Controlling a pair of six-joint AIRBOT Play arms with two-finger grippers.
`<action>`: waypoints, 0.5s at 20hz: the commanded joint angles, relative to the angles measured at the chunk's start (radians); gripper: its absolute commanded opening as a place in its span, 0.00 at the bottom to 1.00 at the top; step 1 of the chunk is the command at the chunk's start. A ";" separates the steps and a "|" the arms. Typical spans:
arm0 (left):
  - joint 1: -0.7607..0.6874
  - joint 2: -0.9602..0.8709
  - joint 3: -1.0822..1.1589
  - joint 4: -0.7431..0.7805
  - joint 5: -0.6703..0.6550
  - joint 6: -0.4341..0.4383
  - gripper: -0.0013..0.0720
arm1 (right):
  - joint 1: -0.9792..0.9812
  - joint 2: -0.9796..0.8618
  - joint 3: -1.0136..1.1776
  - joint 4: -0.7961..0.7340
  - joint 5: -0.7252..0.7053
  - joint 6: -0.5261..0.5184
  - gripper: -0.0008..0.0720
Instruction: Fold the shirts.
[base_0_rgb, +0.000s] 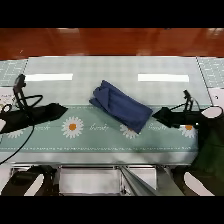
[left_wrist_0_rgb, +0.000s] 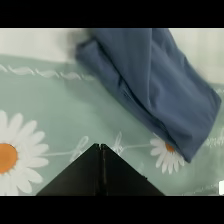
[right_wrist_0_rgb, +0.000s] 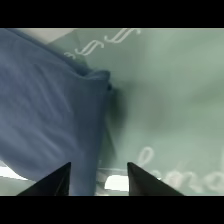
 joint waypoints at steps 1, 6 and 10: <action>-0.089 0.002 -0.060 -0.017 0.063 -0.031 0.04 | 0.059 -0.182 -0.058 0.365 -0.059 -0.194 0.59; -0.091 0.002 -0.060 -0.017 0.063 -0.031 0.04 | 0.225 -0.386 0.068 0.468 -0.058 -0.243 0.55; -0.091 0.002 -0.060 -0.017 0.064 -0.031 0.04 | 0.295 -0.404 0.245 0.461 -0.021 -0.262 0.06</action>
